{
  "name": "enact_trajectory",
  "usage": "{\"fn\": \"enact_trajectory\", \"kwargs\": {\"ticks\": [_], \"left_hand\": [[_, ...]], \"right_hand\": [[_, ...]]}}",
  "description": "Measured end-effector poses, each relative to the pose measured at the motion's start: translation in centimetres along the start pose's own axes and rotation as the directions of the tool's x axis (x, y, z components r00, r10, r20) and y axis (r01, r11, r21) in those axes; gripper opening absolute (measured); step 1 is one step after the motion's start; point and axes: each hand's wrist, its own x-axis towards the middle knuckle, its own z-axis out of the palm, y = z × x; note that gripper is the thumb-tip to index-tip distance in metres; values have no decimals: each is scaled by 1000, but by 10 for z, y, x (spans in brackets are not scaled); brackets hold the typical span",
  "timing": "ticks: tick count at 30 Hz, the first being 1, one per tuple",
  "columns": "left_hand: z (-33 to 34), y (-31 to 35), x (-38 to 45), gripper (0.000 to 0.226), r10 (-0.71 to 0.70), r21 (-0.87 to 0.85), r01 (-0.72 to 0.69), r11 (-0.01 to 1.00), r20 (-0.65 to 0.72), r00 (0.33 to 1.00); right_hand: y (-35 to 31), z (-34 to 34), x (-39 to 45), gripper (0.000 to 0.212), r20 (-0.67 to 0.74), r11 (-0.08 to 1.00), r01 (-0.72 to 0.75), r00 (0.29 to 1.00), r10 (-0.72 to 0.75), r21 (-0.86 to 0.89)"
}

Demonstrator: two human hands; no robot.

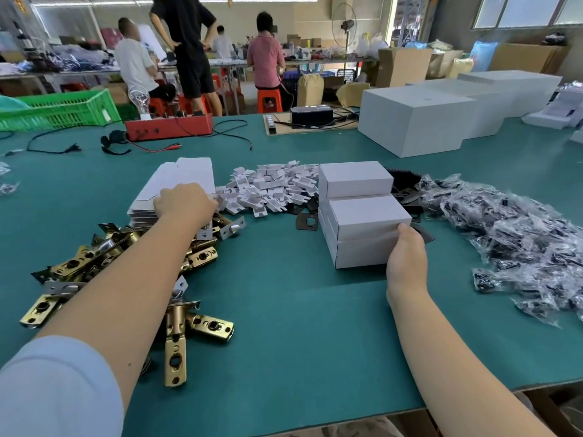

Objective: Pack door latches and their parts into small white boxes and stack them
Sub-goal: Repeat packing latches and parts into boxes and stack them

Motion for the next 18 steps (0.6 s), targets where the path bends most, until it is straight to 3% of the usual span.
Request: {"fn": "enact_trajectory", "kwargs": {"ticks": [3,7,10,14,18], "left_hand": [[-4,4,-4,9,39,22,-38,999,-40,998],[-9,7,-9,33,121,60,-113,992,-143,982],[-10,1,-15,37,149,-105,-190,976,-311,939],[-21,6,-28,29,127,-299,-360,884,-587,800],[-28,15,-43,24,-21,-605,-385,697,-554,832]], "right_hand": [[-1,3,-3,21,-12,999,34,999,-35,-37],[-6,5,-6,28,-143,972,179,969,-201,-151],[-10,3,-16,51,-215,934,309,914,-343,-177],[-12,7,-29,46,-147,855,490,846,-513,-168],[-11,11,-44,41,-11,783,607,789,-614,-132]]}}
